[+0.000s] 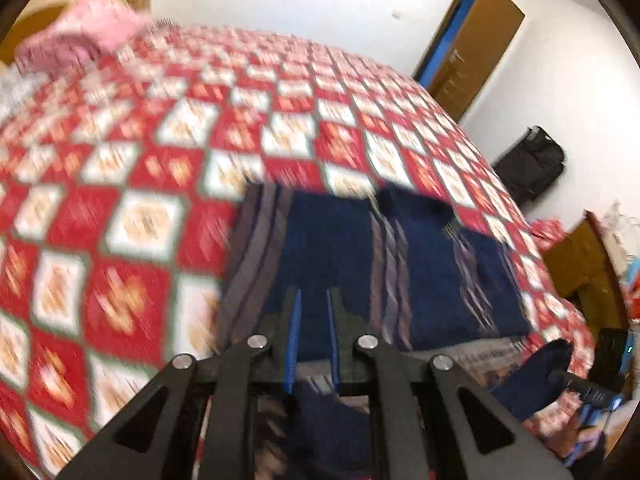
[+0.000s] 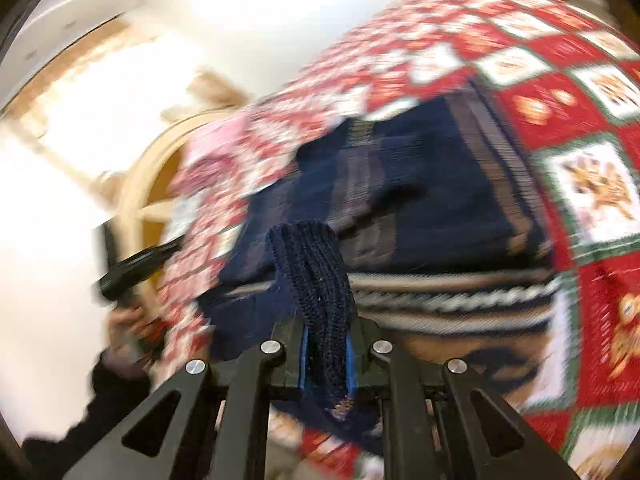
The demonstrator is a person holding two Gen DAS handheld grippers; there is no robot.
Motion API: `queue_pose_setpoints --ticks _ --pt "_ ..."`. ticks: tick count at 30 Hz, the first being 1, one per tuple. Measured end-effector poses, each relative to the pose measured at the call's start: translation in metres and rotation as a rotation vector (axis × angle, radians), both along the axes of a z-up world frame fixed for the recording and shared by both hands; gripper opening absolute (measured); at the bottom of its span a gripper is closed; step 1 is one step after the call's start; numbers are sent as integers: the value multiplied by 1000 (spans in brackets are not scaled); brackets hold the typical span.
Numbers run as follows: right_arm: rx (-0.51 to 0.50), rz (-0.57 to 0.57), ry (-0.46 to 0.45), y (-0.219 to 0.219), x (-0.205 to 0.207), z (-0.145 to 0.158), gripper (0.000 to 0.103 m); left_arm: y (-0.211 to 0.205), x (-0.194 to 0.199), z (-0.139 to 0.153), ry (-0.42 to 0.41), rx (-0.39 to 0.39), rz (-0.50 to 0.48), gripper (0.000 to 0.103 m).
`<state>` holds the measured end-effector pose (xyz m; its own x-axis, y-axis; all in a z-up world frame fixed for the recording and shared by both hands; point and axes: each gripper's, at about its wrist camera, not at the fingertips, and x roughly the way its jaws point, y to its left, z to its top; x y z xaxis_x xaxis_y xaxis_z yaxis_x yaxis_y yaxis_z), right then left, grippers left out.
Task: Fold small clothes
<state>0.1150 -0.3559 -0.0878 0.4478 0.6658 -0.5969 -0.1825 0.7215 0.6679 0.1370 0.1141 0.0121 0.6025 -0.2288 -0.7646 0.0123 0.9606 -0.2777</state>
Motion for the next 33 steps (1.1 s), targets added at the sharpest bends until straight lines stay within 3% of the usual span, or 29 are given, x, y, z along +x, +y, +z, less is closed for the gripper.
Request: queue_pose_setpoints --ticks 2,4,8,12,15,17,19,21,26,28,30,32,33 --pt "-61 -26 53 2 8 -25 14 8 5 2 -33 61 20 14" --pt "-58 -25 96 6 8 -48 14 18 1 -1 -48 46 -43 20" --pt "-8 -39 77 0 3 -54 14 24 -25 -17 -100 113 -173 69" --pt "-23 -37 64 -8 -2 -50 14 7 -42 -43 -71 86 -333 71" --pt "-32 -47 67 -7 -2 -48 17 -16 -33 -64 -37 73 -369 74" --pt "-27 -55 72 2 -3 -48 26 -30 -26 -77 -10 92 -373 74" --pt "-23 -56 68 4 -7 -42 55 -41 -23 -88 15 103 -388 74" --pt "-26 -52 39 4 -15 -32 66 -53 -22 -94 25 127 -420 74" --pt "-110 -53 -52 -1 -24 -6 66 -72 -25 -99 -14 252 -432 74" --pt "-173 -42 -70 1 -24 -1 66 -73 -24 -98 -23 239 -425 64" --pt "-198 -35 -72 3 -20 -4 66 -73 -25 -95 -19 184 -440 36" --pt "-216 -29 -61 8 -12 -11 66 -73 -28 -92 -22 155 -445 19" --pt "-224 -22 -58 11 -7 -15 66 -73 -30 -92 -27 148 -442 19"
